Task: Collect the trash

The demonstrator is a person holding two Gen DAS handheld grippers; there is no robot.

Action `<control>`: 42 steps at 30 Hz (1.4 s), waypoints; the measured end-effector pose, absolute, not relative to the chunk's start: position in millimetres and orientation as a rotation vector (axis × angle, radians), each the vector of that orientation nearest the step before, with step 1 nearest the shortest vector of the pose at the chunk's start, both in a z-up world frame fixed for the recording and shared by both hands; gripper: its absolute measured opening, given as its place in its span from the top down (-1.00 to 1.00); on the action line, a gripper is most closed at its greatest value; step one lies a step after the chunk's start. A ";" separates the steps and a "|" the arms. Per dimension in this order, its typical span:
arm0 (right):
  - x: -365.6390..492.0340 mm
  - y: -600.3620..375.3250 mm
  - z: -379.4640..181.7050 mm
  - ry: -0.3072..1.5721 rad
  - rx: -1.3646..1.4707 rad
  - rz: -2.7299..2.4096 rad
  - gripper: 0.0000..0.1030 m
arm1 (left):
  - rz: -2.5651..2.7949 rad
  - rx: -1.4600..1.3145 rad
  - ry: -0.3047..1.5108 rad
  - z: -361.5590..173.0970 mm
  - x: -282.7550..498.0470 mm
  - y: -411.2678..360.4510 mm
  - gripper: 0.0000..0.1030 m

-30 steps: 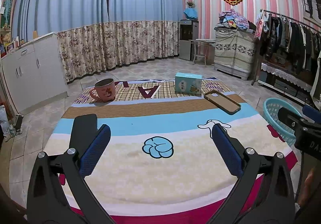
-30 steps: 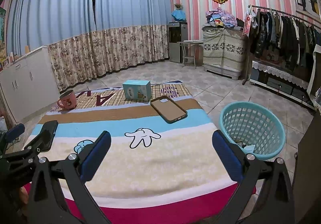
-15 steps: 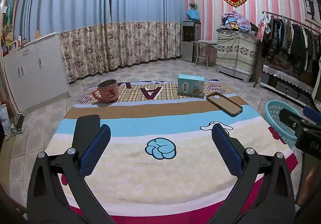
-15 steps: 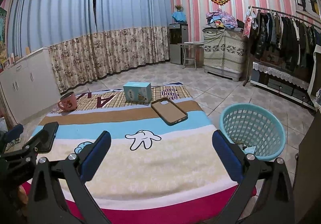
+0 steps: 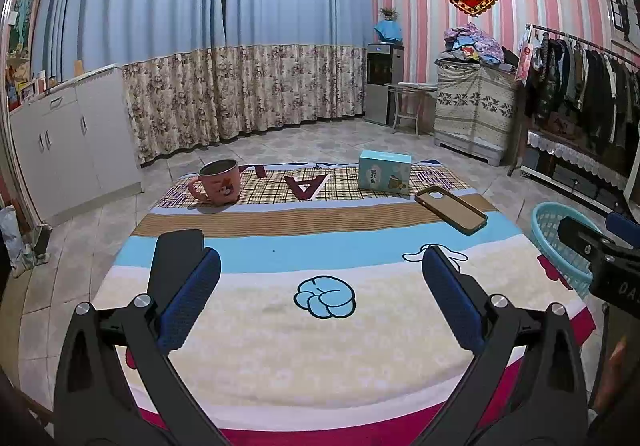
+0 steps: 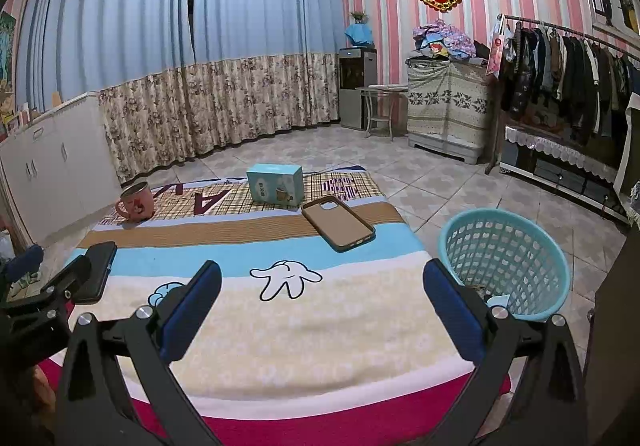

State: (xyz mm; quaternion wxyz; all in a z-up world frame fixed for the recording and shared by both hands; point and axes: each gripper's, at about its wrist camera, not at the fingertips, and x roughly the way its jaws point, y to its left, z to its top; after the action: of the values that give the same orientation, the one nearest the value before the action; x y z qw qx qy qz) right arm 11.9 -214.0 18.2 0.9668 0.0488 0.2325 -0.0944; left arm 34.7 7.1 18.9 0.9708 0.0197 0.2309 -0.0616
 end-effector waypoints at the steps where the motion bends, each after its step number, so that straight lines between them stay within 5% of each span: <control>1: 11.8 -214.0 18.2 0.470 0.100 -0.190 -0.91 | -0.124 0.040 0.466 18.9 34.8 7.1 -0.89; 42: 14.1 -221.3 15.8 0.455 0.097 -0.203 -0.91 | -0.121 0.041 0.458 20.4 37.8 7.5 -0.89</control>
State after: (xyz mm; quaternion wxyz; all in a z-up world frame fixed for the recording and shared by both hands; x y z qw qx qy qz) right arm 14.1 -221.3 15.8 0.9680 0.0478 0.2251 -0.1007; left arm 37.8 7.5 20.4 0.9719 0.0203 0.2269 -0.0599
